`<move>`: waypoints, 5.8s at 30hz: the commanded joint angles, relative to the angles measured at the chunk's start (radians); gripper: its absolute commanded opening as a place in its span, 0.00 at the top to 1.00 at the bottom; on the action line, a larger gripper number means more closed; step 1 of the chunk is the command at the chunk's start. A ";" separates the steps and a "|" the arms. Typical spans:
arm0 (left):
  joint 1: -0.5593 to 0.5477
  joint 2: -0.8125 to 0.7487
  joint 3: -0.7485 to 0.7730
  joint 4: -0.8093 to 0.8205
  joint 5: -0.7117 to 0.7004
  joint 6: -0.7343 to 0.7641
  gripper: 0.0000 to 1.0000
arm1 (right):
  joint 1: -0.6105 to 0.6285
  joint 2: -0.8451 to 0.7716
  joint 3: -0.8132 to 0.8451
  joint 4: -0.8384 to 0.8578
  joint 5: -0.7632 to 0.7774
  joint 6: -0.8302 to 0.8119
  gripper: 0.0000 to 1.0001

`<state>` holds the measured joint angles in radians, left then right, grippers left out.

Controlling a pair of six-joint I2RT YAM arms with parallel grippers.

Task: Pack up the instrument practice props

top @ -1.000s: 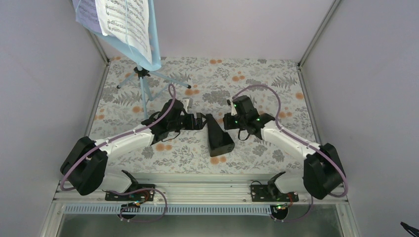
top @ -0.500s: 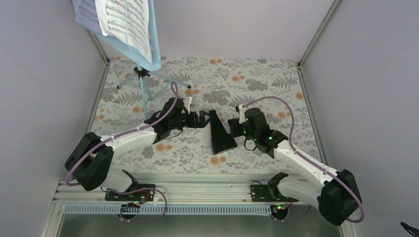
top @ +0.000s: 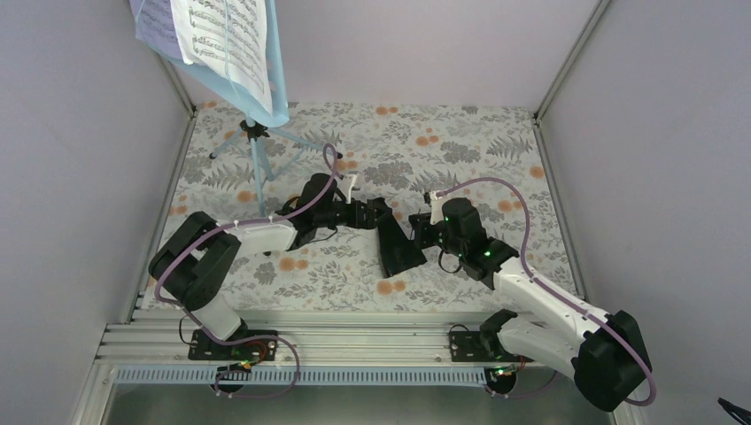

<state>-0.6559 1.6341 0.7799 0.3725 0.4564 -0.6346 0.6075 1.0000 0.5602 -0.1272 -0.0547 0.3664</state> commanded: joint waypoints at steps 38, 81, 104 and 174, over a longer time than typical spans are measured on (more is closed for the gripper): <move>0.042 0.101 -0.022 0.434 0.327 0.113 0.65 | 0.005 -0.035 0.015 0.070 -0.023 0.016 0.56; -0.357 -0.519 -0.123 -0.168 -0.406 0.544 0.00 | -0.018 -0.238 0.102 0.000 -0.248 -0.069 0.00; 0.114 -0.641 0.176 -0.644 -0.098 0.535 0.00 | -0.104 0.010 0.084 0.179 -0.949 -0.252 0.01; 0.154 -0.676 0.100 -0.593 -0.090 0.537 0.00 | -0.238 -0.112 0.255 -0.179 0.149 0.146 0.00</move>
<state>-0.5076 0.9775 0.8883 -0.2367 0.4179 -0.0921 0.5358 0.8776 0.8501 -0.2554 0.2024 0.5056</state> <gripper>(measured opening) 1.000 0.995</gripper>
